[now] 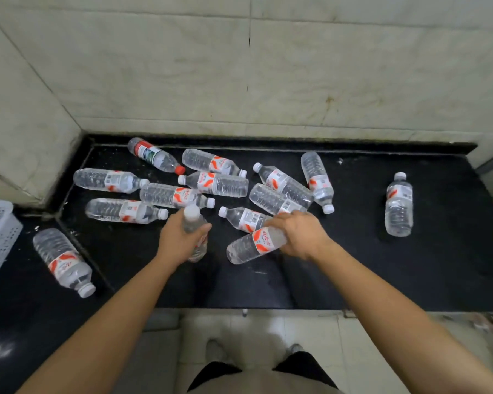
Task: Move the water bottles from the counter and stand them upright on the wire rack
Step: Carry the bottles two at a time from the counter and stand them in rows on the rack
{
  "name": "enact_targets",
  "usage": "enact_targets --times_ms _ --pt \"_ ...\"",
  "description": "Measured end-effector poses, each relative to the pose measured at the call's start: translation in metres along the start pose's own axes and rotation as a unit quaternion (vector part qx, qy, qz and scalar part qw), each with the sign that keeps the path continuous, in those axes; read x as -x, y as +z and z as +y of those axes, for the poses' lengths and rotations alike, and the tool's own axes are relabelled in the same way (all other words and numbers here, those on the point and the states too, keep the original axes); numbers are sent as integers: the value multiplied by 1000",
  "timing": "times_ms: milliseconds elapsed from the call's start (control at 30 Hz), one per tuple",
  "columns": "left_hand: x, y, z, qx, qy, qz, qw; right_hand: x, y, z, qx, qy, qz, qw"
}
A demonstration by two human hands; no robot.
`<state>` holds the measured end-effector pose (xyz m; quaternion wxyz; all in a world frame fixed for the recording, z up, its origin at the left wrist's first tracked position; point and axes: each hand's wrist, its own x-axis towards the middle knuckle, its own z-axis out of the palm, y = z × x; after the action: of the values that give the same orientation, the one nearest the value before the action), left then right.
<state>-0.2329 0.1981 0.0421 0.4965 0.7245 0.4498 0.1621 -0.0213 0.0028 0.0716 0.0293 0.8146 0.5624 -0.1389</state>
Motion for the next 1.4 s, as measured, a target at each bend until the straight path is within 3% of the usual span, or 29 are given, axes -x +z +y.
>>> enact_targets --times_ms 100,300,367,433,500,633,767,833,1100,1400 --pt "14 3 13 111 -47 -14 993 -3 -27 -2 99 -74 2 992" --pt "39 23 22 89 -48 -116 988 5 -23 -7 200 -166 -27 965" --pt "46 31 20 70 -31 -134 988 6 -14 -5 134 -178 -6 975" --pt "48 35 19 68 -22 -133 988 10 -4 -5 -64 -151 23 986" --pt "45 33 16 59 -24 -131 989 17 9 -9 -246 -91 62 963" --pt "46 34 8 43 -40 -121 991 29 38 -16 -394 36 145 907" --pt "51 44 0 4 -26 -65 998 42 80 -9 -485 127 21 865" --pt "51 47 -2 -7 -23 -42 999 49 103 -10 -502 156 4 850" --pt "31 47 -5 -24 35 -65 997 21 87 -39 -524 214 144 812" --pt "-2 59 61 36 113 -243 963 73 23 -7 -557 265 258 744"
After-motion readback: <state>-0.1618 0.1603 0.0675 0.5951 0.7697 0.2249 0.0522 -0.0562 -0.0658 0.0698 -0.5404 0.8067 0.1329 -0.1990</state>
